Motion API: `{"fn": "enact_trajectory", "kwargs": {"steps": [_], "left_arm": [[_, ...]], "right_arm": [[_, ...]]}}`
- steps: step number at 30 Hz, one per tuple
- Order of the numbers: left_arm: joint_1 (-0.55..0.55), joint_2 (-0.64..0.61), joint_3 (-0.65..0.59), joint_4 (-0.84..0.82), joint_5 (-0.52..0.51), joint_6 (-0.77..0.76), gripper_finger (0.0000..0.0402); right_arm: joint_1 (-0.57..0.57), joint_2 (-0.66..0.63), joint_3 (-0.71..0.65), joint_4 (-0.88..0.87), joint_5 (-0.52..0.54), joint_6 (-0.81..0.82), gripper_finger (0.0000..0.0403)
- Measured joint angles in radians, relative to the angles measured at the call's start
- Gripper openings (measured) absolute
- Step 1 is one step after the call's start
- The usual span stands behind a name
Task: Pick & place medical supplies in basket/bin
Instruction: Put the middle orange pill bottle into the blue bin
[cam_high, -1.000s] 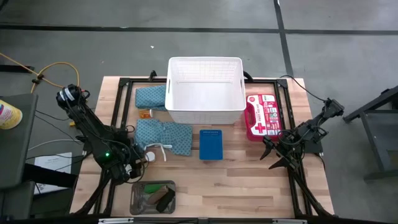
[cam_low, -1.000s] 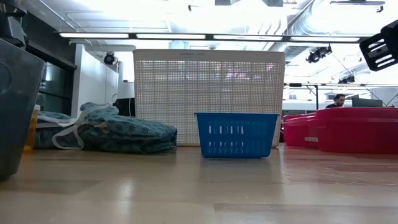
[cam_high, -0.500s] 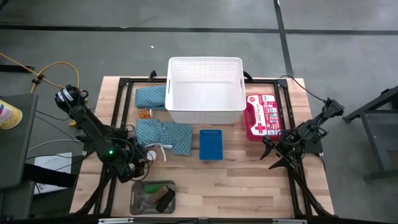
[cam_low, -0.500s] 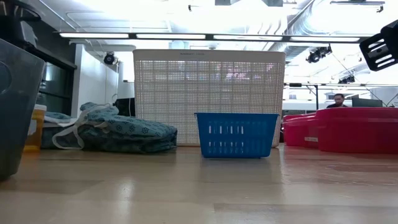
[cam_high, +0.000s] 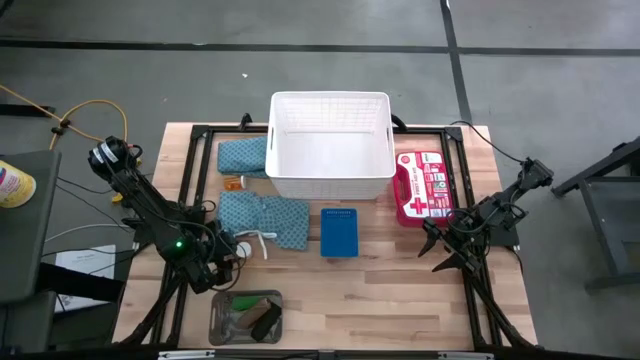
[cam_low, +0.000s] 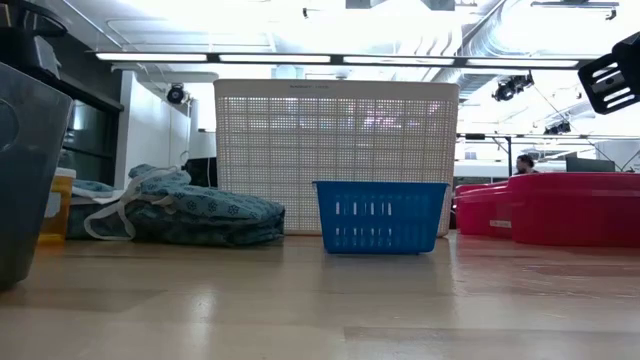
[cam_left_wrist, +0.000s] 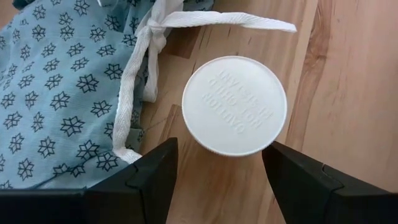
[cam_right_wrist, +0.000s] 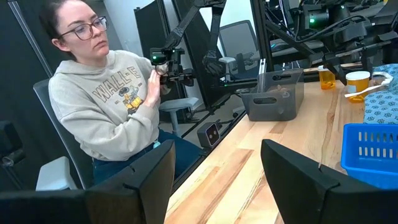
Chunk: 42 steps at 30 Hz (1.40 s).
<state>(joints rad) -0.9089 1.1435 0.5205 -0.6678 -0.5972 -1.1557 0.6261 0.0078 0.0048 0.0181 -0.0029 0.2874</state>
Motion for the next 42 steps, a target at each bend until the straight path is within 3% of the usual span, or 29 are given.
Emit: {"fn": "enact_trajectory", "kwargs": {"steps": [23, 34, 42], "left_arm": [[0.000, 0.000, 0.000, 0.003, 0.026, -0.001, 0.0225], [0.000, 0.000, 0.000, 0.015, 0.023, 0.008, 0.0269], [0.000, 0.001, 0.000, 0.020, -0.016, 0.023, 0.0273]], "right_arm": [[0.000, 0.000, 0.000, 0.000, 0.000, 0.000, 0.0226], [0.000, 0.000, 0.000, 0.000, 0.000, 0.000, 0.0226], [0.000, 0.000, 0.000, 0.000, 0.000, 0.000, 0.0226]]}}
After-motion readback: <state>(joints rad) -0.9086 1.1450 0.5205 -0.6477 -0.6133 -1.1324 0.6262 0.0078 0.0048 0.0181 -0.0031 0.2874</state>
